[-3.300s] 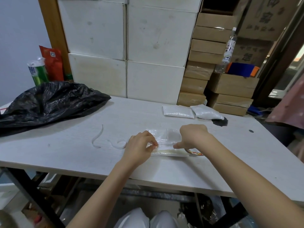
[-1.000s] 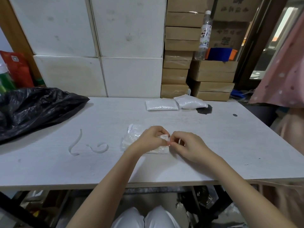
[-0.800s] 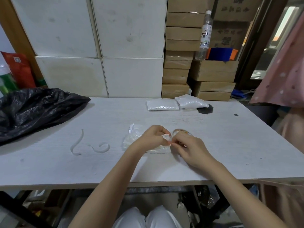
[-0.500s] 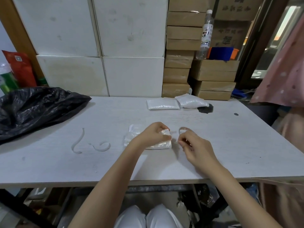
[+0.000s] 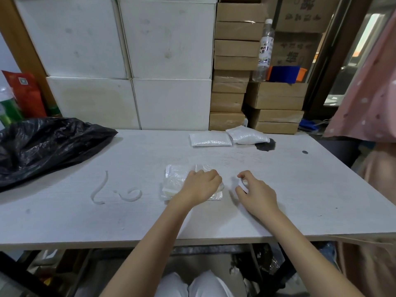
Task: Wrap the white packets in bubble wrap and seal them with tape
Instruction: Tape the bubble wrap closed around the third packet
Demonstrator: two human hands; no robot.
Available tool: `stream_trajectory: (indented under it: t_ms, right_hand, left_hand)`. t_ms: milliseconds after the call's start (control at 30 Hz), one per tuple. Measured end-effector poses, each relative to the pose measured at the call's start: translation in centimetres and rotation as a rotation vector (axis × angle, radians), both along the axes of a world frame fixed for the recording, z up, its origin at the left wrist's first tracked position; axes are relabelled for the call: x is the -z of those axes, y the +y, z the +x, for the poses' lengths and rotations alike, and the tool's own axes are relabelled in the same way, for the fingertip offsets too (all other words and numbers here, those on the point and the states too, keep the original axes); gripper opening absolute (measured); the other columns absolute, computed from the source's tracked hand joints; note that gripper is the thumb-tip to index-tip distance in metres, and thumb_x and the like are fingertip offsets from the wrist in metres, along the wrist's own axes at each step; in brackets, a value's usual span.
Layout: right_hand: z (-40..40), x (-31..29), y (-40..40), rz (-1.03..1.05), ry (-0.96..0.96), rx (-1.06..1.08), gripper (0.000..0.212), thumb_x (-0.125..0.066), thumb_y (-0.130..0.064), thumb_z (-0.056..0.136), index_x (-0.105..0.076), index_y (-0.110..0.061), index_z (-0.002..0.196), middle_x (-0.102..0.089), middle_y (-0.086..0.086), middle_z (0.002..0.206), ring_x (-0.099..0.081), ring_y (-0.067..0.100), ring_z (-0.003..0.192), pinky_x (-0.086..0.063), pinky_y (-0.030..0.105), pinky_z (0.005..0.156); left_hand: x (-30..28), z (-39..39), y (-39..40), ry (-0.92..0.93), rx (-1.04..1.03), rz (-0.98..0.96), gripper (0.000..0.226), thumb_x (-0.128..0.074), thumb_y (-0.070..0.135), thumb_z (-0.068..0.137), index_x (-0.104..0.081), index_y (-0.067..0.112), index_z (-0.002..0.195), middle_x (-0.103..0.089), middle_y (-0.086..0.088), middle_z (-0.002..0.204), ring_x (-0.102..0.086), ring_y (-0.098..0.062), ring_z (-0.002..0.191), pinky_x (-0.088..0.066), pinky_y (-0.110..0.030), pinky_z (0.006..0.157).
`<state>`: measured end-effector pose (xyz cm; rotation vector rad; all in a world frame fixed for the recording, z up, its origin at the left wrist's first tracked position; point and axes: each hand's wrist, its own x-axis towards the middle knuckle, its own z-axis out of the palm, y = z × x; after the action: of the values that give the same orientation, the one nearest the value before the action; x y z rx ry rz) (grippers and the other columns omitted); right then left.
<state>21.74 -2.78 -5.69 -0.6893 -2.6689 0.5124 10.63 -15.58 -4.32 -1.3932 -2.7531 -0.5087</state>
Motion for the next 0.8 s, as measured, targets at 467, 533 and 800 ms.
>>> stream_trajectory:
  t_ms: [467, 533, 800]
  right_hand:
    - [-0.4, 0.1, 0.3, 0.358, -0.114, -0.154, 0.034, -0.034, -0.039, 0.097, -0.056, -0.014, 0.09, -0.063, -0.001, 0.086, -0.057, 0.021, 0.085, -0.043, 0.033, 0.066]
    - [-0.3, 0.0, 0.5, 0.341, -0.128, -0.188, 0.029, -0.035, -0.035, 0.096, -0.057, -0.015, 0.097, -0.064, -0.001, 0.089, -0.058, 0.021, 0.087, -0.045, 0.034, 0.069]
    - [-1.2, -0.1, 0.4, 0.396, -0.177, -0.165, 0.021, -0.04, -0.024, 0.09, -0.05, -0.013, 0.105, -0.063, 0.004, 0.082, -0.058, 0.026, 0.078, -0.05, 0.037, 0.068]
  left_hand:
    - [0.2, 1.4, 0.1, 0.433, -0.01, -0.038, 0.035, -0.081, 0.032, 0.035, -0.06, 0.015, 0.058, -0.055, 0.001, 0.058, -0.054, -0.018, 0.053, -0.042, -0.021, 0.054]
    - [0.0, 1.8, 0.1, 0.498, -0.025, -0.015, 0.033, -0.08, 0.03, 0.037, -0.057, 0.015, 0.055, -0.053, 0.001, 0.057, -0.052, -0.019, 0.052, -0.037, -0.026, 0.059]
    - [-1.5, 2.3, -3.7, 0.493, -0.213, 0.3, 0.031, -0.043, 0.033, 0.084, -0.064, 0.012, 0.074, -0.061, -0.004, 0.077, -0.057, -0.025, 0.069, -0.033, -0.03, 0.067]
